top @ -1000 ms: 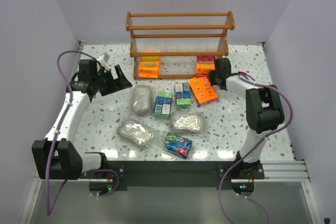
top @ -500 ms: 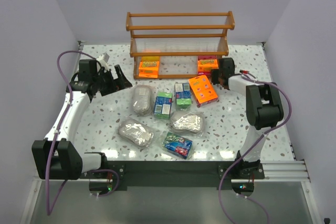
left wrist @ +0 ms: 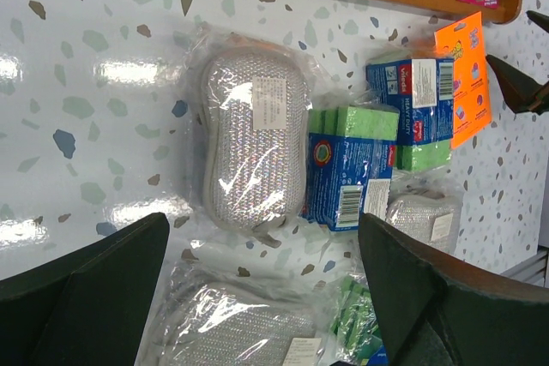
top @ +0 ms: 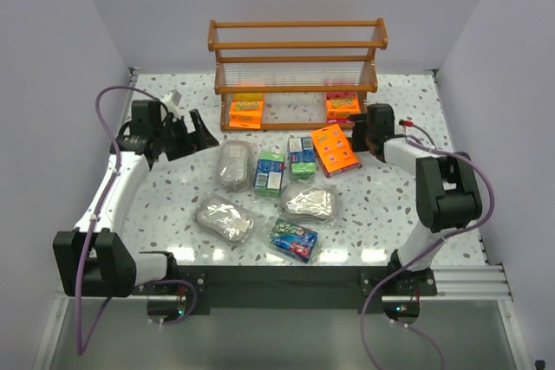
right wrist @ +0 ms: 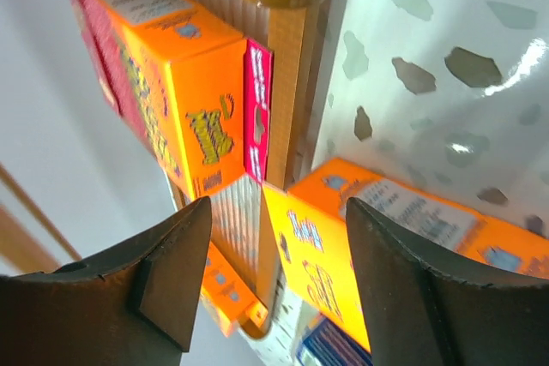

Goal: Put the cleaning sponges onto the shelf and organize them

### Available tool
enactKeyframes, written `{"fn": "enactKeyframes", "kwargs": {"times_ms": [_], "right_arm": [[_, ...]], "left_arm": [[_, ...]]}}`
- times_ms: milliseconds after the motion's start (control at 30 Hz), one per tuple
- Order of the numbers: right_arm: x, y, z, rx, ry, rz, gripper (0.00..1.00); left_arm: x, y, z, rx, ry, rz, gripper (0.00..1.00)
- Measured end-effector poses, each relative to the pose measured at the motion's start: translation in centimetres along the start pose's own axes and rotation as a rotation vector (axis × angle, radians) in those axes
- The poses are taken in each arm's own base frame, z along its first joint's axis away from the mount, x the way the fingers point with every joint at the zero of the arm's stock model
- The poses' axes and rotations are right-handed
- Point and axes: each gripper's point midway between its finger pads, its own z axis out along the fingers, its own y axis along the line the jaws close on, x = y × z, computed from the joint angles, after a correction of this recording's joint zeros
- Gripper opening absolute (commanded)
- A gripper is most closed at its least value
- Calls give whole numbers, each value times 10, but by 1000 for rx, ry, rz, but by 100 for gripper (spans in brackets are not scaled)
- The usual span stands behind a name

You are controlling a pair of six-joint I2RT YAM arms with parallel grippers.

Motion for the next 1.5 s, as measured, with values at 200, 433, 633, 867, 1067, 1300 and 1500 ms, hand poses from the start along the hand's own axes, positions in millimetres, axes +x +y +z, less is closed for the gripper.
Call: {"fn": "enactKeyframes", "kwargs": {"times_ms": [200,433,633,867,1067,1300,1500], "right_arm": [[1,8,-30,-44,27,-106,68],[9,6,-29,53,89,-449,70],[2,-6,-38,86,109,-790,70],[10,-17,-26,98,201,-1123,71],[38,-47,-24,112,288,-1319,71],[46,-54,-28,73,283,-1359,64],[43,-82,-54,60,282,-1343,60]], "left_arm": [[9,4,2,-2,19,-8,97],[11,3,0,5,18,-7,97],[11,1,-2,13,7,-2,97],[15,0,0,28,17,-4,96],[15,-1,0,34,17,-6,96],[17,-1,1,34,21,-11,96],[19,0,1,34,26,-13,96]]}}
